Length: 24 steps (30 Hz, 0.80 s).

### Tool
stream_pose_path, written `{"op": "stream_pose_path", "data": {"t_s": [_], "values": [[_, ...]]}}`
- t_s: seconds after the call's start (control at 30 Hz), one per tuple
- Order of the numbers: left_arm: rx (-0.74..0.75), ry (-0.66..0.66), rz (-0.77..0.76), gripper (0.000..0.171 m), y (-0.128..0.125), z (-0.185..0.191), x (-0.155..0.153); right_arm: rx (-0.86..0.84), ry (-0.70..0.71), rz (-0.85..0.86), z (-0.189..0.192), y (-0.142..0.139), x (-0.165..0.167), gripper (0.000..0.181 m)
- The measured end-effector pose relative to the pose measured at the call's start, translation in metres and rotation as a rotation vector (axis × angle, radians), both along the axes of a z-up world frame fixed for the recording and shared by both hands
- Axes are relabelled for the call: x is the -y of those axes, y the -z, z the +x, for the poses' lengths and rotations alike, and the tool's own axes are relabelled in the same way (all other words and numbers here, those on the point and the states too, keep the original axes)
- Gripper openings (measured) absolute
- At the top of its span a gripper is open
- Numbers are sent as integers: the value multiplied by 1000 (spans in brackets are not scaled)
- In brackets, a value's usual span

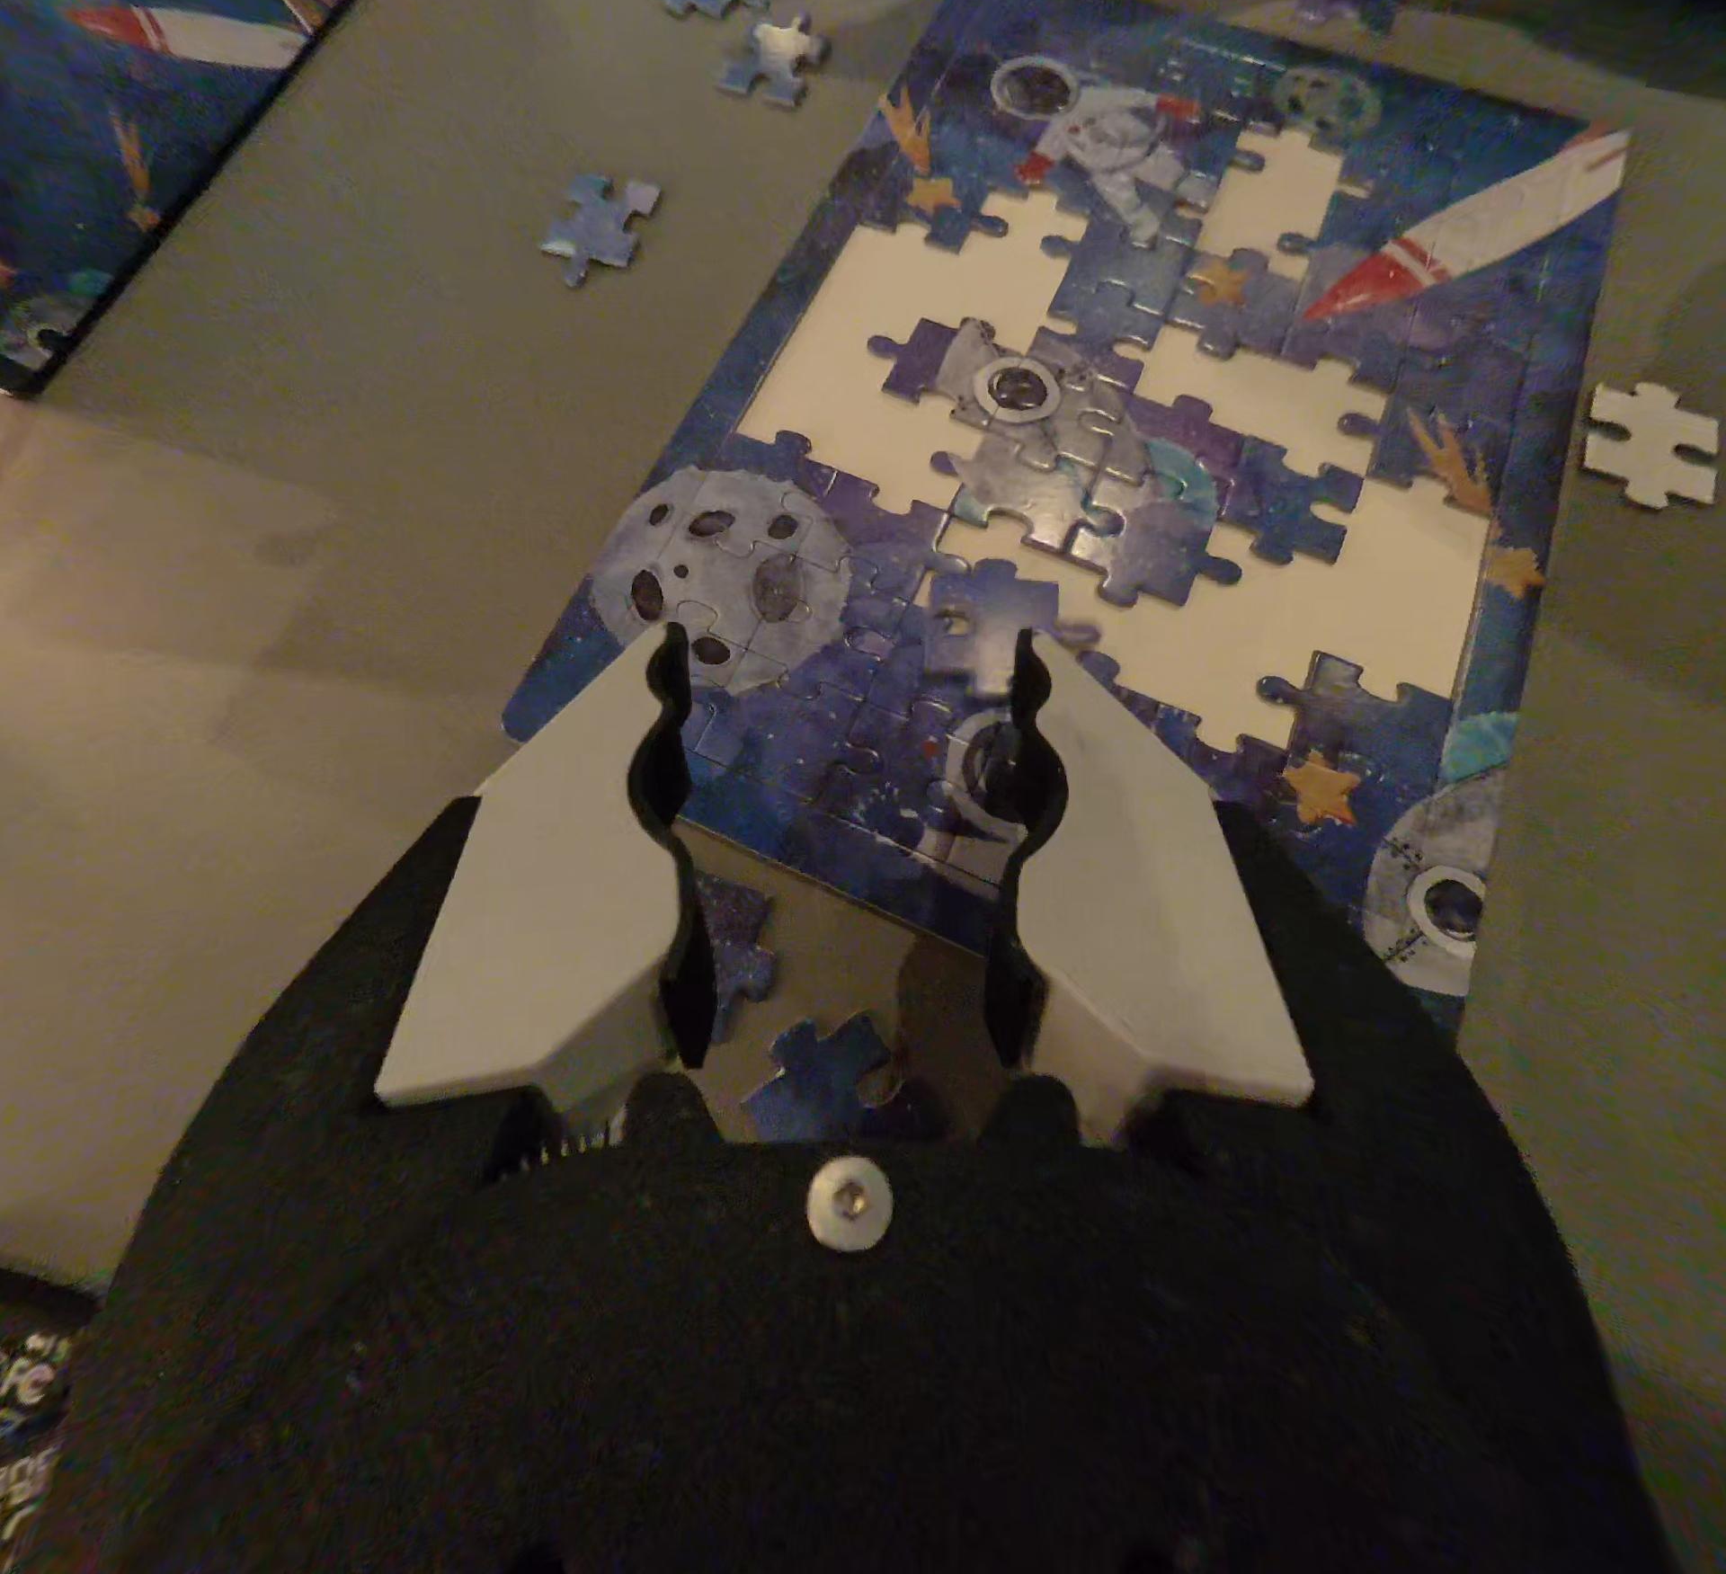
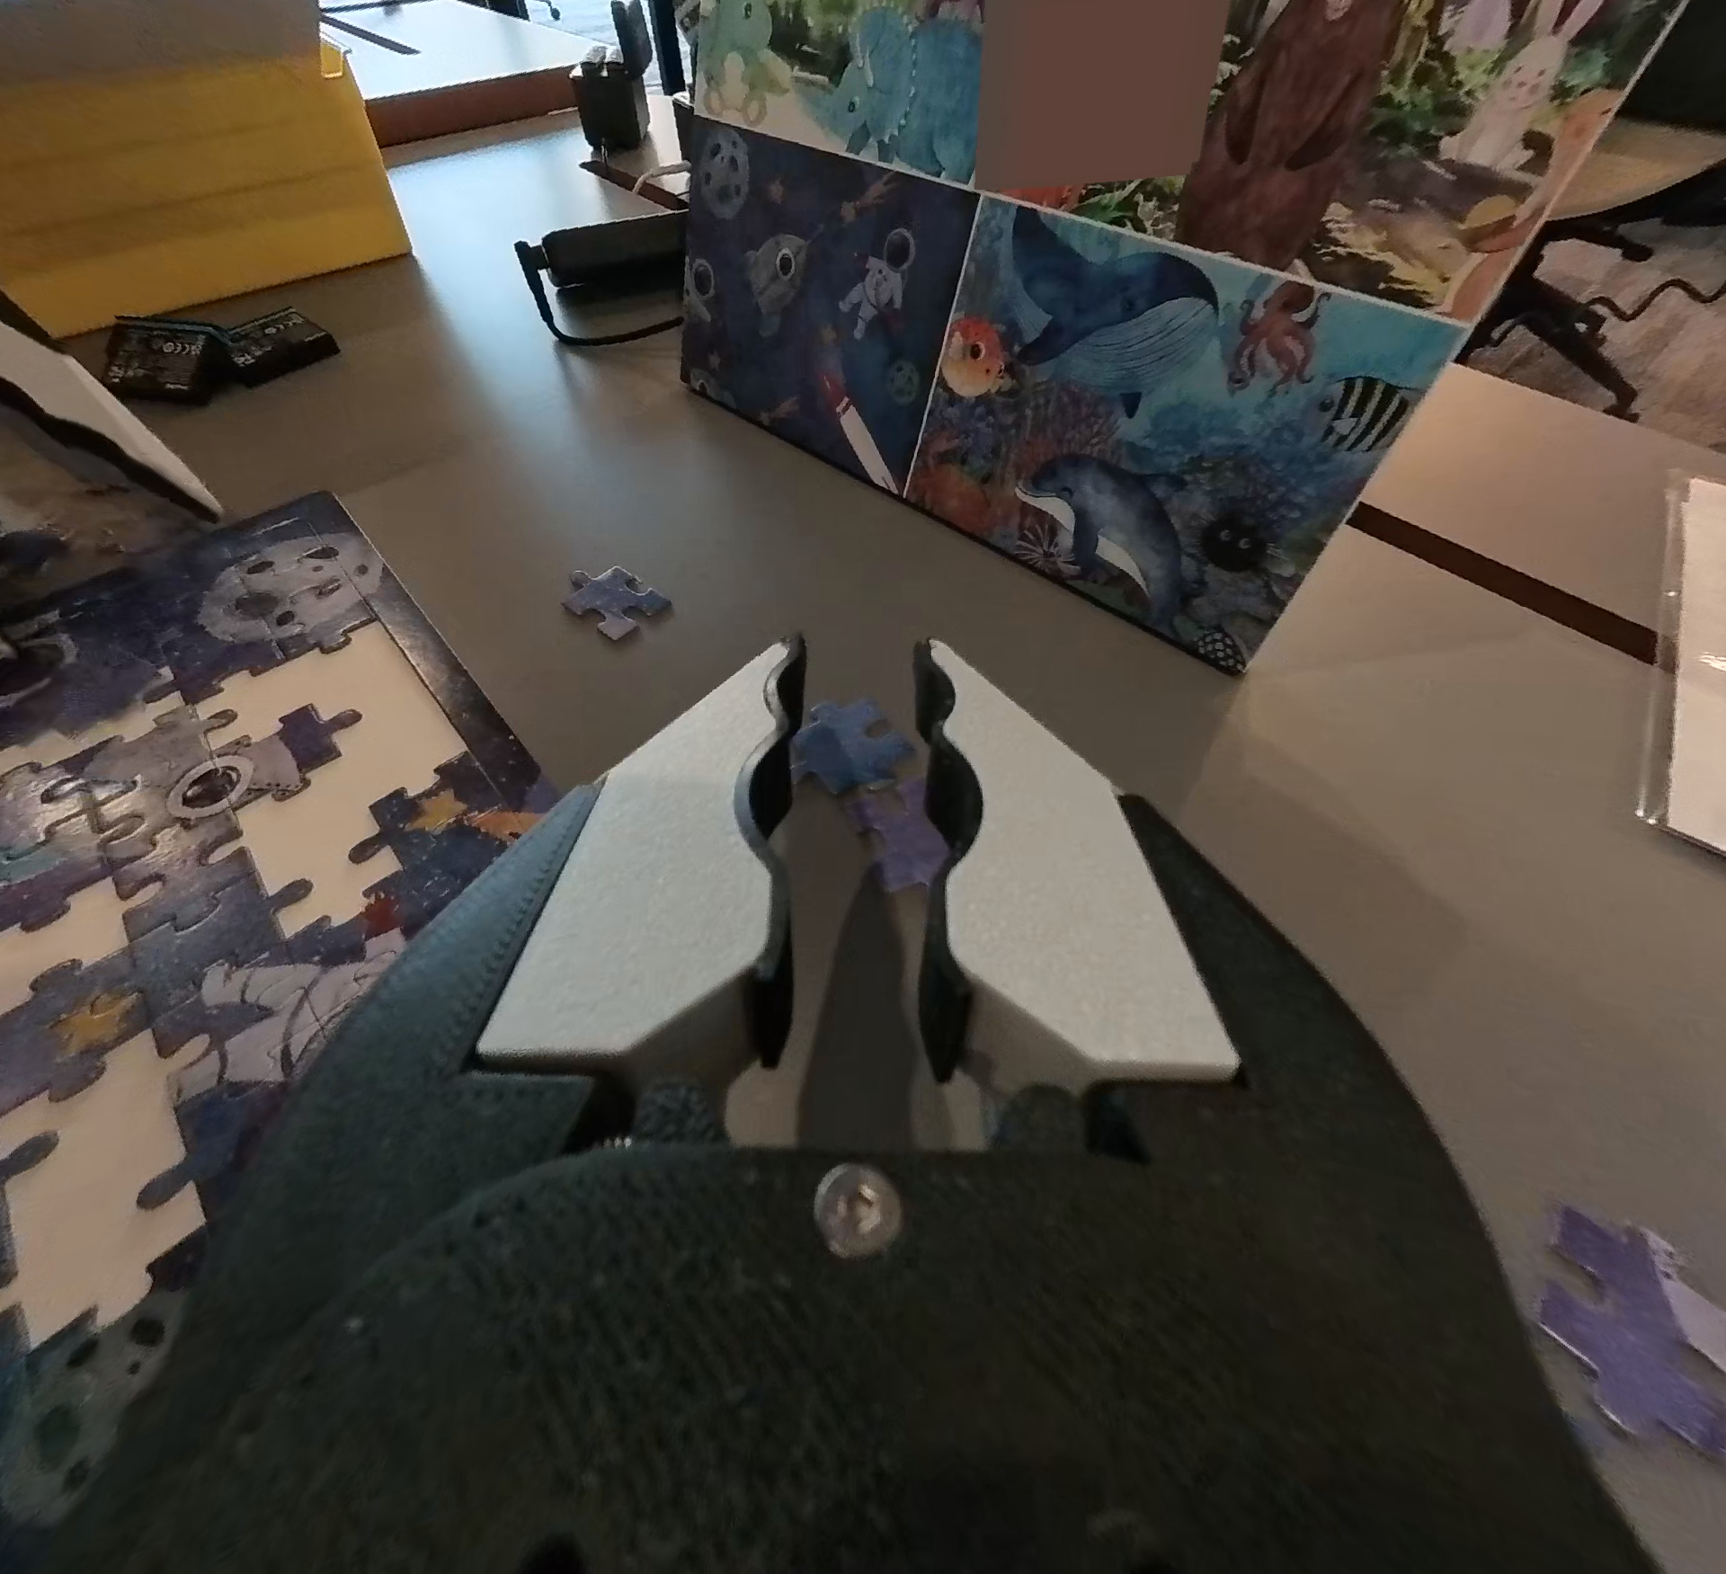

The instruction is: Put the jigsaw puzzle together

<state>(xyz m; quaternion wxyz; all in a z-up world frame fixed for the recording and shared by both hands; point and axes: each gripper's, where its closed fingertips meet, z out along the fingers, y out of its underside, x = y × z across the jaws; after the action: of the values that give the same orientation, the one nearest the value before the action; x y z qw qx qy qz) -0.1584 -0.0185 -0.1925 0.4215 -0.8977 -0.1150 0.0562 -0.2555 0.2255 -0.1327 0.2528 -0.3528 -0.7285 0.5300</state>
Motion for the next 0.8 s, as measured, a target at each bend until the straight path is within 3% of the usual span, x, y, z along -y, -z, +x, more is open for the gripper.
{"op": "stream_pose_path", "data": {"t_s": [0.13, 0.27, 0.33, 0.43, 0.57, 0.8], "values": [[28, 39, -48, 64, 11, 8, 1, 0, -3, 5, 0, 0, 1, 22], [148, 93, 49, 53, -8, 27, -8, -3, -3, 4, 1, -1, 1, 22], [197, 47, 21, 53, -9, 30, -10, -3, -2, 5, 0, 0, 1, 22], [168, -48, -80, 52, 1, 29, -11, 1, 0, 2, 0, 1, 0, 22], [91, -57, -210, 53, 20, 34, -10, 2, -2, 0, 0, 1, 1, 22], [47, -47, -209, 48, 20, 33, -13, -2, -2, 5, 0, 0, 1, 22]]}}
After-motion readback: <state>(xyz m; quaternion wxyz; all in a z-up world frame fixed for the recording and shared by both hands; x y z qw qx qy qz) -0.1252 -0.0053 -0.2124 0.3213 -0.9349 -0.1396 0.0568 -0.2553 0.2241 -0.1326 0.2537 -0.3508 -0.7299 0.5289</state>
